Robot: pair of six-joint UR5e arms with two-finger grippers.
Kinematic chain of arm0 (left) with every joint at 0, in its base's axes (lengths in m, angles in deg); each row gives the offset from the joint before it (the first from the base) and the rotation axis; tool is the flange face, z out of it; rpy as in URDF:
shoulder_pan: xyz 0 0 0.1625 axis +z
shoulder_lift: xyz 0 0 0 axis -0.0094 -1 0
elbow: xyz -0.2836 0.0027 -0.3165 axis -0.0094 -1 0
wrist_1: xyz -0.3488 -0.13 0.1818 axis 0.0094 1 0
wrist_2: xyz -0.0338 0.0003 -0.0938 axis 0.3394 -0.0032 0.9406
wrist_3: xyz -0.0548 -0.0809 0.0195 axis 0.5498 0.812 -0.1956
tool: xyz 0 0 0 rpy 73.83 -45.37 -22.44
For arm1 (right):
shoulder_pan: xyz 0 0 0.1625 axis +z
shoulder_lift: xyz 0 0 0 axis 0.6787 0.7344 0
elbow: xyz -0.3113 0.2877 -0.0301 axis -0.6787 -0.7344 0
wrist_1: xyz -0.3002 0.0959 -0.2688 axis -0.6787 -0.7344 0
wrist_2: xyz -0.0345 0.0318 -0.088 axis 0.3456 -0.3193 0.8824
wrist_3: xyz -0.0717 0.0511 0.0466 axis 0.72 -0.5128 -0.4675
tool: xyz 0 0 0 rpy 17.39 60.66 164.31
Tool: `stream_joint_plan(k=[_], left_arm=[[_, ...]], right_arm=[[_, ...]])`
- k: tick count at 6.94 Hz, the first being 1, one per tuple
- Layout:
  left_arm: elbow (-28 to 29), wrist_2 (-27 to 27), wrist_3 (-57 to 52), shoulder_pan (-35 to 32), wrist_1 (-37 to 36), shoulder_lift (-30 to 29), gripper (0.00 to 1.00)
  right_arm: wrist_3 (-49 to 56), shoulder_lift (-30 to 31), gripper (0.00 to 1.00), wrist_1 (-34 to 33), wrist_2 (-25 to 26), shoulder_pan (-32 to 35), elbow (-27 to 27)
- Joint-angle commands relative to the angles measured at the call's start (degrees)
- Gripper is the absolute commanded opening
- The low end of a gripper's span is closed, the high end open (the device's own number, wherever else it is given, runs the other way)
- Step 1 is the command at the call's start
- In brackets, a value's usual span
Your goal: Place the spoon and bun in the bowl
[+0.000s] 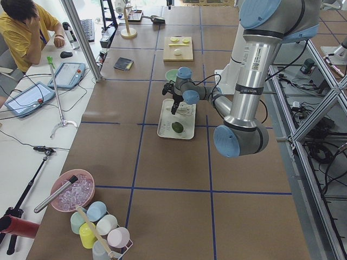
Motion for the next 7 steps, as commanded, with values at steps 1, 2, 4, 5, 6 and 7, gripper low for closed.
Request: stream_joint_plan(k=[1,2,4,5,6,7], left_arm=[[0.1,0.0,-0.1,0.1,0.0,-0.1,0.30],[-0.2,0.0,-1.4,0.1,-0.1,0.1,0.09],[-0.7,0.2,-1.3,-0.2,-0.2,-0.2,0.00],[-1.3,0.2,-1.3,-0.4,-0.2,-0.2,0.00],[-3.3,0.2,0.2,-0.3,-0.3,-0.5,0.00],[-4.0,0.2,6.0,0.1,-0.3,-2.6,0.00]], right_arm=[[0.1,0.0,1.00,0.0,-0.1,0.0,-0.1],[0.1,0.0,1.00,0.0,-0.1,0.0,-0.2],[0.1,0.0,1.00,0.1,-0.2,0.0,-0.1],[0.0,0.0,1.00,0.1,-0.2,0.0,-0.1],[0.0,0.0,1.00,0.1,-0.2,0.0,0.0],[0.0,0.0,1.00,0.1,-0.2,0.0,0.0]])
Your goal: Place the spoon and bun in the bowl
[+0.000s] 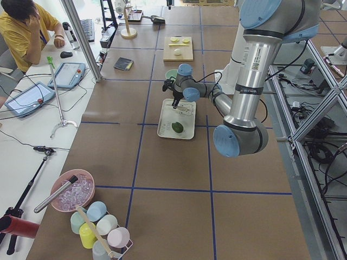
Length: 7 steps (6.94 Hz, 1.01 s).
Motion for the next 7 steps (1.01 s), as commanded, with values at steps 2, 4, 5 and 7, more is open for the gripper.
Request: stream_joint_plan(k=[2,4,5,7], left_arm=[[3.7,-0.3,18.0,0.8,0.1,-13.0,0.00],[9.4,-6.4,21.1,3.7,0.4,-22.7,0.00],[12.0,-6.4,21.2,3.9,0.6,-25.6,0.00],[13.2,-7.4,21.9,4.7,0.6,-26.4,0.00]], right_arm=[[0.0,0.0,1.00,0.0,-1.1,0.0,0.0],[0.0,0.0,1.00,0.0,-1.4,0.0,-0.1],[0.0,0.0,1.00,0.0,-1.6,-0.1,-0.1],[0.0,0.0,1.00,0.0,-1.6,-0.1,-0.3]])
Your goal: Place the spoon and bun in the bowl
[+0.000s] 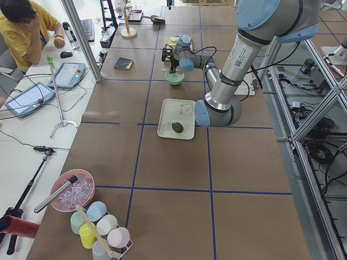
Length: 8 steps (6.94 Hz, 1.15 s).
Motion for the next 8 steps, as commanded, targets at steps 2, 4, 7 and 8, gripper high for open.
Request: stream_joint_plan(k=[2,4,7,8], left_arm=[[0.2,-1.5,0.3,0.4,-0.3,-0.2,0.17],[-0.4,-1.6,-0.1,0.4,-0.2,1.6,0.91],[-2.9,-1.4,-1.2,-1.0,-0.3,3.3,0.91],[-7.2,-1.2,-8.2,-3.2,-0.5,7.1,0.91]], right_arm=[[0.1,0.0,1.00,0.0,0.0,0.0,-0.1],[0.0,0.0,1.00,0.0,0.0,0.0,-0.2],[-5.0,-1.0,1.00,2.4,-3.0,-2.8,0.2],[-16.8,-1.0,1.00,10.6,-2.6,-8.3,0.6]])
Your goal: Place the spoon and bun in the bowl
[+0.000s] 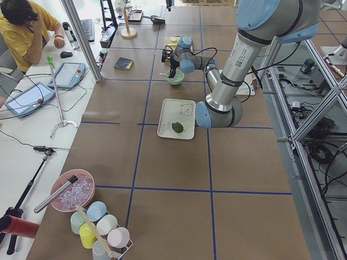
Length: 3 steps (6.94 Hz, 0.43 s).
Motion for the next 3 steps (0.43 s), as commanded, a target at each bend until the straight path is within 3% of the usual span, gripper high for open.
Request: stream_joint_plan(k=[1,2,3], left_arm=[[-7.1,0.4,-11.3,-3.8,-0.2,7.0,0.91],[-9.6,0.6,-13.8,-5.1,-0.1,10.2,0.91],[-10.2,0.4,-13.9,-5.0,-0.1,10.9,0.91]], right_arm=[[-23.1,-0.2,1.00,16.9,1.5,-10.4,0.3],[-37.5,-0.7,1.00,25.5,4.5,-17.3,0.8],[-50.0,-2.9,1.00,29.4,9.6,-23.6,1.9]])
